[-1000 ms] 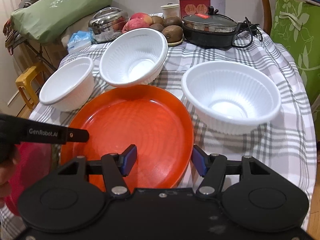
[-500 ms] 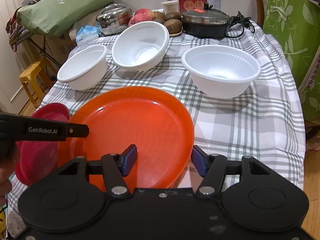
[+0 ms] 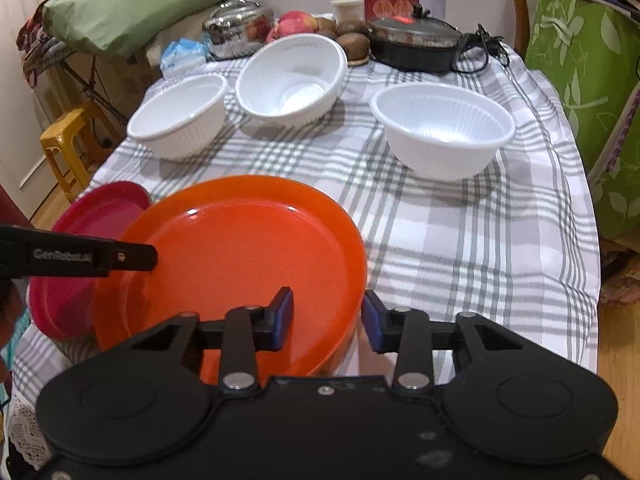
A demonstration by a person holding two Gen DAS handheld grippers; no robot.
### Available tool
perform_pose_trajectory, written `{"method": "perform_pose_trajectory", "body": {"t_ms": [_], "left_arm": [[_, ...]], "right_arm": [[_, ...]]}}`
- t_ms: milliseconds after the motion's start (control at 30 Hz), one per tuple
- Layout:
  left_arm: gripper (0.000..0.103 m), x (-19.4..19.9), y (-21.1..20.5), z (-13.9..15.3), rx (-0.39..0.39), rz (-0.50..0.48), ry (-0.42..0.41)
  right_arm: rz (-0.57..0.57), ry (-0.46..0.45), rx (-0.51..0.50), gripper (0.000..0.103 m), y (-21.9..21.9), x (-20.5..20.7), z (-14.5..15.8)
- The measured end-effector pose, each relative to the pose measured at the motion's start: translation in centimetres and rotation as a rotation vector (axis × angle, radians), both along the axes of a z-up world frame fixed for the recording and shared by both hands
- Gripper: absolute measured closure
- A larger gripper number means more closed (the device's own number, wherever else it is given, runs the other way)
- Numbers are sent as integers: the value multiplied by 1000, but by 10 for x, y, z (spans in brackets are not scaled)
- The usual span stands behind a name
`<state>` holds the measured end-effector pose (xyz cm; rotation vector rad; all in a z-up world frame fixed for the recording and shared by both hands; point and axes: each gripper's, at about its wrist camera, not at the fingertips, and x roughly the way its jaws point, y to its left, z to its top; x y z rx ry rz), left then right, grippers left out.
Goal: Organize plates and bowls
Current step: 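Lift the orange plate and lower it onto the pink plate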
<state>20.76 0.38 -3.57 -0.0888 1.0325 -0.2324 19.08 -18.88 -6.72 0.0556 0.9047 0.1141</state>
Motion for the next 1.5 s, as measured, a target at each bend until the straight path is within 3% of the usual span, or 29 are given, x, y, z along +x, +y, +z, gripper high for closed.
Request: {"method": "perform_pose_trajectory", "body": {"t_ms": [200, 533, 767, 1100, 1500], "left_arm": [[71, -7, 3, 2, -13, 10, -10], [72, -16, 24, 18, -29, 71, -74], [71, -20, 61, 21, -5, 161, -107], [72, -16, 136, 7, 11, 316, -72], [71, -14, 149, -8, -1, 316, -59]], "right_arm": [[-13, -4, -29, 82, 0, -5, -2], [22, -94, -42, 82, 17, -5, 25], [97, -108, -26, 82, 56, 6, 33], [242, -66, -28, 82, 140, 29, 21], [262, -18, -66, 82, 162, 31, 15]]}}
